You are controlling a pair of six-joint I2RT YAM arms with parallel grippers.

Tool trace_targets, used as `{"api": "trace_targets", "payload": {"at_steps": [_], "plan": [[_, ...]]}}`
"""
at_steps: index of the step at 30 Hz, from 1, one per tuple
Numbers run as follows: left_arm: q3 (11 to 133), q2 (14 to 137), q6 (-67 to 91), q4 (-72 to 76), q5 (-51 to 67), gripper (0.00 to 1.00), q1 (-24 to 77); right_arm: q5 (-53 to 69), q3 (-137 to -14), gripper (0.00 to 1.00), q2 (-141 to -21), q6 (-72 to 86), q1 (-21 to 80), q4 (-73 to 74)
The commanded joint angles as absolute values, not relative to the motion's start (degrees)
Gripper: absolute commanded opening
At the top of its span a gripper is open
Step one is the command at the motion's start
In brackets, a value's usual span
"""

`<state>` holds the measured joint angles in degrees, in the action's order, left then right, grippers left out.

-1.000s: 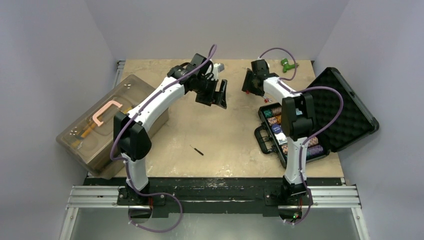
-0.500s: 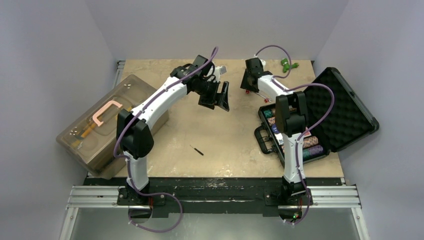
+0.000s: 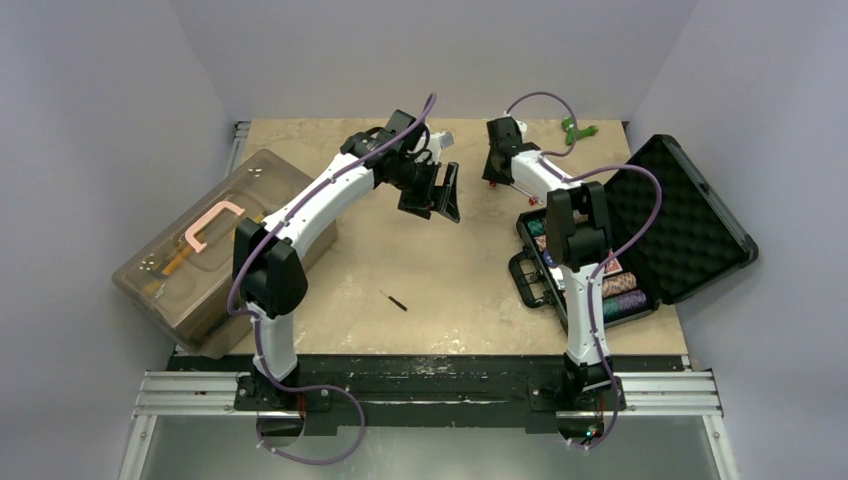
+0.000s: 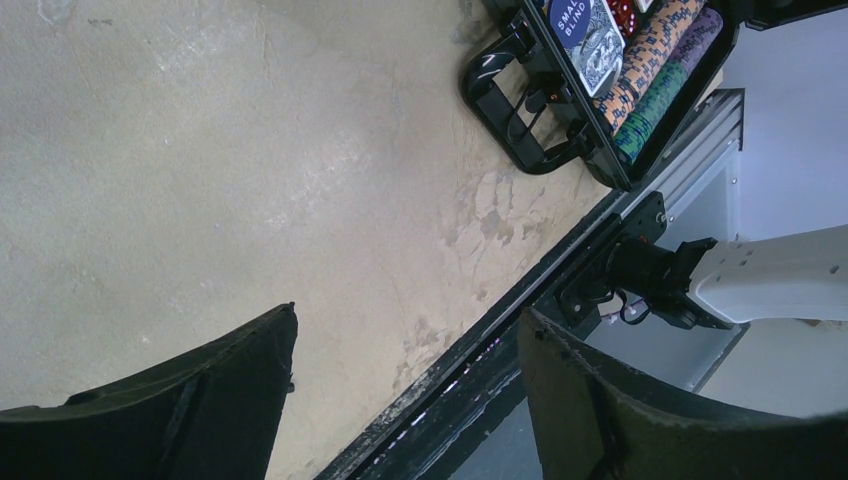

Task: Pack up texas hold em set

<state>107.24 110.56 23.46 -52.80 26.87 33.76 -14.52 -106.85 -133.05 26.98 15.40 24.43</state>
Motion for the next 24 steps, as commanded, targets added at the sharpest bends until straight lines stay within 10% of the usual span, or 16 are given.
{"api": "trace_targets", "payload": {"at_steps": [1, 22, 24], "plan": [[108.6, 109.7, 24.0, -51.1, 28.3, 0.78, 33.2, -16.4, -109.4, 0.23, -133.0, 26.6, 15.9, 24.6], [108.5, 108.2, 24.5, -50.5, 30.7, 0.79, 31.9, -17.2, -115.2, 0.12, -137.3, 24.6, 16.4, 29.5], [108.6, 108.4, 24.5, -50.5, 30.9, 0.79, 31.9, -17.4, -115.7, 0.00, -137.6, 24.5, 16.6, 29.7]]}}
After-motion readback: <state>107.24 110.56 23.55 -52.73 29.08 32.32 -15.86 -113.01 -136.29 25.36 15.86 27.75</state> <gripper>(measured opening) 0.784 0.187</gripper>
